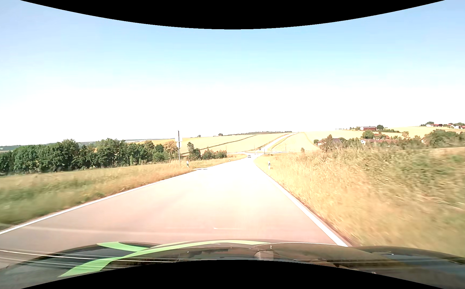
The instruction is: Follow the waypoints while adhering to traffic rules and regulations
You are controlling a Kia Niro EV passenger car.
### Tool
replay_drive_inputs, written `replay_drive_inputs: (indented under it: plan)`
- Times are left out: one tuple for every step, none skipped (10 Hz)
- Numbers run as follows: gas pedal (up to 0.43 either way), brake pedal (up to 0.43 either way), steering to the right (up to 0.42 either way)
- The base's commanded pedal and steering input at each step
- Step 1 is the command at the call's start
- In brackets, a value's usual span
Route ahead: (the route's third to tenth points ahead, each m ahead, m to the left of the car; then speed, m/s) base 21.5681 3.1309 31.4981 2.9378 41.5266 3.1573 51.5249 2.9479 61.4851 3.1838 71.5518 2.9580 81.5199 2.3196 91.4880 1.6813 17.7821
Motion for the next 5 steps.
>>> replay_drive_inputs:
  plan:
    - [0.008,0.0,-0.003]
    - [0.008,0.0,-0.002]
    - [0.008,0.0,-0.003]
    - [0.02,0.0,-0.003]
    - [0.02,0.0,-0.003]
